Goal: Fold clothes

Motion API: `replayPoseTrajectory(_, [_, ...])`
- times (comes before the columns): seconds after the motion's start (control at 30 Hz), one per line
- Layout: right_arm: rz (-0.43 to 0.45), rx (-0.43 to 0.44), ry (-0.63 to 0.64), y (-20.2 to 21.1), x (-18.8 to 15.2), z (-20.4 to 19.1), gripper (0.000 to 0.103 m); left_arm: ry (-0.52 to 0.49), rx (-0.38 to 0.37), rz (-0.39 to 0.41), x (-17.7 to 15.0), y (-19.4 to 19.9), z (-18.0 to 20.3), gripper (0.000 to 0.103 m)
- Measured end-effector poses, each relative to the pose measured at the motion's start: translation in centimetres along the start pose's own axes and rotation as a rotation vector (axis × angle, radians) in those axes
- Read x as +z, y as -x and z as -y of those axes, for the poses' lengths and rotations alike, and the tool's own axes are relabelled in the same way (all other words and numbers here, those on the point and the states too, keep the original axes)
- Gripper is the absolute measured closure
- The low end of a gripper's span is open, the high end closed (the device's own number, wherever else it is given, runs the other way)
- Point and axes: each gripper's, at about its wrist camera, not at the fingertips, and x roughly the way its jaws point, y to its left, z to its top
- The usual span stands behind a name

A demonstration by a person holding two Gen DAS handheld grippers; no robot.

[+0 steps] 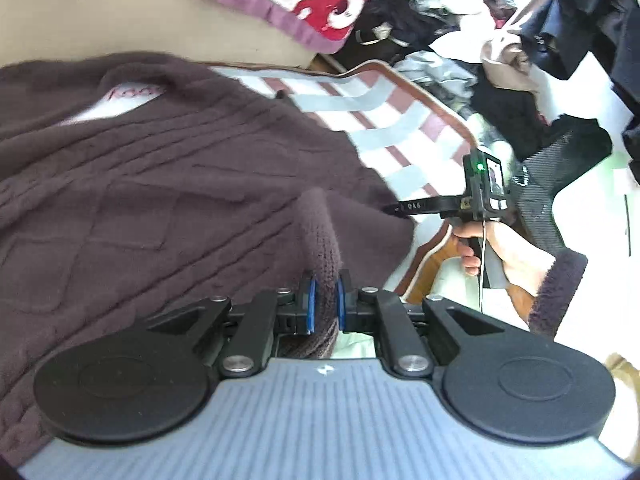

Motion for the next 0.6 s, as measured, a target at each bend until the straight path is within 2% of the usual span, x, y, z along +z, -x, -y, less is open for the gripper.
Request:
replayPoseTrajectory(0.13, [0.010,0.098,-0.169,1.4,0.2,3.1,0.061,-0.045,-0.011,0.101,1.0,2.0,0.6,0.096])
replayPoseTrajectory(0.2, [0.006,0.151,-0.224,1.7,0.3,3.8,0.061,-0.030,0.031,0.254,3.1,5.2,0.0,0.103])
replayPoseTrajectory(0.3, [0.025,0.169,-0.201,2.2,0.9,3.4,0.061,0.153,0.067,0.394,5.7,9.4,-4.1,0.103])
replayPoseTrajectory(0.33, [0.030,0.168,-0.183,2.2,1.2,3.0,0.060,0.202,0.108,0.406,5.9,10.2,-5.6,0.103])
replayPoseTrajectory(0.37, [0.025,0.170,-0.171,2.0,1.4,2.6,0.059,0.239,0.170,0.401,5.7,10.6,-7.1,0.103])
replayPoseTrajectory(0.43, [0.001,0.173,-0.153,1.4,1.6,1.7,0.056,0.282,0.277,0.317,4.0,9.7,-9.6,0.103])
replayPoseTrajectory(0.53, [-0.068,0.165,-0.142,0.8,1.1,0.9,0.055,0.341,0.326,0.141,1.0,6.6,-11.7,0.103])
replayPoseTrajectory(0.6, [-0.117,0.171,-0.153,0.7,0.5,0.6,0.055,0.287,0.355,0.017,0.3,4.2,-10.9,0.100])
